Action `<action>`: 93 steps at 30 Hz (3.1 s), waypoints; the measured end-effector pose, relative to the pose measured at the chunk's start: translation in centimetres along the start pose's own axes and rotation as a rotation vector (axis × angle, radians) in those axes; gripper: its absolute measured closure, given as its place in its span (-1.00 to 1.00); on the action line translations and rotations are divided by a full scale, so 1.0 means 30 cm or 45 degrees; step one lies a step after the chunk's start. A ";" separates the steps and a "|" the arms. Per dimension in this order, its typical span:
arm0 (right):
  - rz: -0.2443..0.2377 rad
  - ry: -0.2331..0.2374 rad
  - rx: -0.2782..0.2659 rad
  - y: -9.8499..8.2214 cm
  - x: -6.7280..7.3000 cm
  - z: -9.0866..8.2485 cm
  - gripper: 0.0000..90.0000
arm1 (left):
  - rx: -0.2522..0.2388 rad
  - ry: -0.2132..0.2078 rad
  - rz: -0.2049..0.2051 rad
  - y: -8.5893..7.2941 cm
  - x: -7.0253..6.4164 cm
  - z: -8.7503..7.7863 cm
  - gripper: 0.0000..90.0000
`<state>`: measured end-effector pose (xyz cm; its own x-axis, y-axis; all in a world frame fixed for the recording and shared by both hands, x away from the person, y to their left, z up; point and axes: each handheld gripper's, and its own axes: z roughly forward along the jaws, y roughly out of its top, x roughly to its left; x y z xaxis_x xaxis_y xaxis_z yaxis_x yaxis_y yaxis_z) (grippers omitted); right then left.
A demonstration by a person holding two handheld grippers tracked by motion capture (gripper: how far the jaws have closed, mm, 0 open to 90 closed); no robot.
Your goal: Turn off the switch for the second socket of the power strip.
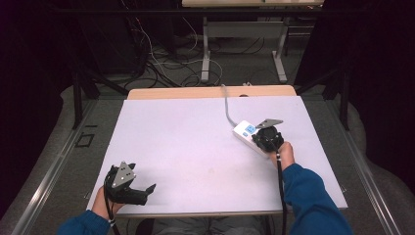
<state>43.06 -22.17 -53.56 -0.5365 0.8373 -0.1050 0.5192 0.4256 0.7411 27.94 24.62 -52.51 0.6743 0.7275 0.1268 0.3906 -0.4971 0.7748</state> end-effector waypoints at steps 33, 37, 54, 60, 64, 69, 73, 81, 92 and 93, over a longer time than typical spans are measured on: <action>-0.003 0.008 0.002 -0.001 0.001 -0.001 1.00 | 0.002 0.000 0.006 0.000 0.000 -0.001 -0.99; 0.005 0.013 0.001 -0.002 0.000 0.001 1.00 | 0.001 0.000 0.001 0.000 0.001 0.001 -0.99; 0.017 0.008 -0.006 -0.002 -0.003 0.000 1.00 | -0.001 -0.001 0.002 0.001 -0.001 0.000 -0.99; 0.025 0.012 -0.007 -0.003 -0.003 0.001 1.00 | 0.000 -0.002 0.003 0.001 0.000 0.001 -0.99; 0.022 0.012 -0.009 -0.003 -0.004 0.001 1.00 | 0.001 -0.002 0.003 0.001 0.001 0.002 -0.99; 0.020 0.021 -0.009 -0.004 -0.006 -0.001 1.00 | 0.001 -0.002 0.004 0.001 0.002 0.002 -0.99; 0.021 0.012 -0.008 -0.003 -0.004 0.000 1.00 | 0.000 0.000 0.002 0.001 0.002 0.001 -0.99; 0.014 0.010 -0.006 -0.002 -0.002 -0.001 1.00 | 0.001 0.001 0.002 0.001 0.001 0.001 -0.99; 0.008 0.011 -0.002 -0.001 -0.001 -0.001 1.00 | 0.000 -0.001 0.002 0.001 0.001 0.001 -0.99; 0.010 0.011 0.002 0.000 0.001 0.000 1.00 | -0.001 0.001 0.005 0.001 0.002 0.002 -0.99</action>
<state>43.04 -22.17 -53.56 -0.5385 0.8374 -0.0933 0.5243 0.4197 0.7409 28.02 24.61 -52.51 0.6753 0.7260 0.1300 0.3878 -0.4995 0.7747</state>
